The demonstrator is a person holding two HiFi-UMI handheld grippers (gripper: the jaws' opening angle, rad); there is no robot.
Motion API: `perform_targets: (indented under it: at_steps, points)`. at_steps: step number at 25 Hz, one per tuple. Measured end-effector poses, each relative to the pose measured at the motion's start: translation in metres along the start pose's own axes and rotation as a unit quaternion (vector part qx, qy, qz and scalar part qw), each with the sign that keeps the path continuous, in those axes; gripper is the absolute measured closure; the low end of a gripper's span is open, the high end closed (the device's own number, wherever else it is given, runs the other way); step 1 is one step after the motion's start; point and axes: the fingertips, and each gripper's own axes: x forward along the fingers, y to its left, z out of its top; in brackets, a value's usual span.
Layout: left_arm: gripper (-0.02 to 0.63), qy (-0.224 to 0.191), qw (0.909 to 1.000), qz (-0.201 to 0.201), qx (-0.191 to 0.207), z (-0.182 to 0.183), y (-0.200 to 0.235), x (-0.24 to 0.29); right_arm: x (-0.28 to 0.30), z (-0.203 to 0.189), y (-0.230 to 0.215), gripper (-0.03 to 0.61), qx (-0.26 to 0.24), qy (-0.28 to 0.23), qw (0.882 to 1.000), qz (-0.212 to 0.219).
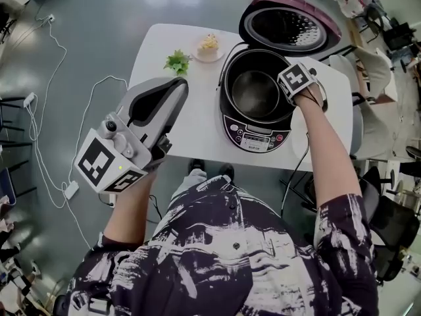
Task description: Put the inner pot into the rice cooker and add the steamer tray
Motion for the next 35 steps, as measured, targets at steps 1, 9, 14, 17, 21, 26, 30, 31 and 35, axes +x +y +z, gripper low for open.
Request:
perform_targets:
  at_steps: [1,9,14,17,21,26,30,31,35]
  points:
    - [0.609,0.000,1.0000,0.000,0.000,0.000,0.000,0.000,0.000,-0.001,0.000,0.537,0.004,0.000,1.000,0.003]
    - [0.609,-0.002,1.0000,-0.008,-0.003,0.001,-0.002,0.003,-0.004,-0.008,0.003,0.520,0.071,-0.026,0.996,0.050]
    - [0.609,-0.002,0.9998,-0.017,-0.004,-0.001,-0.007,0.011,-0.005,-0.012,0.004,0.518,0.141,-0.060,0.984,0.092]
    - [0.609,-0.001,0.9997,-0.022,-0.005,-0.002,-0.010,0.016,-0.008,-0.016,0.005,0.523,0.205,-0.091,0.966,0.131]
    - [0.609,0.003,0.9995,-0.032,-0.005,-0.003,-0.018,0.026,-0.013,-0.022,0.008,0.522,0.238,-0.116,0.951,0.159]
    - [0.609,0.008,0.9987,-0.050,-0.003,-0.005,-0.032,0.044,-0.021,-0.026,0.016,0.512,0.253,-0.146,0.936,0.195]
    - [0.609,0.016,0.9976,-0.068,-0.002,-0.010,-0.047,0.061,-0.029,-0.036,0.020,0.500,0.268,-0.173,0.920,0.230]
    - [0.609,0.019,0.9972,-0.072,-0.002,-0.011,-0.051,0.065,-0.030,-0.039,0.019,0.511,0.270,-0.177,0.918,0.232]
    - [0.609,0.028,0.9956,-0.090,0.001,-0.015,-0.068,0.083,-0.038,-0.053,0.010,0.541,0.275,-0.200,0.911,0.233]
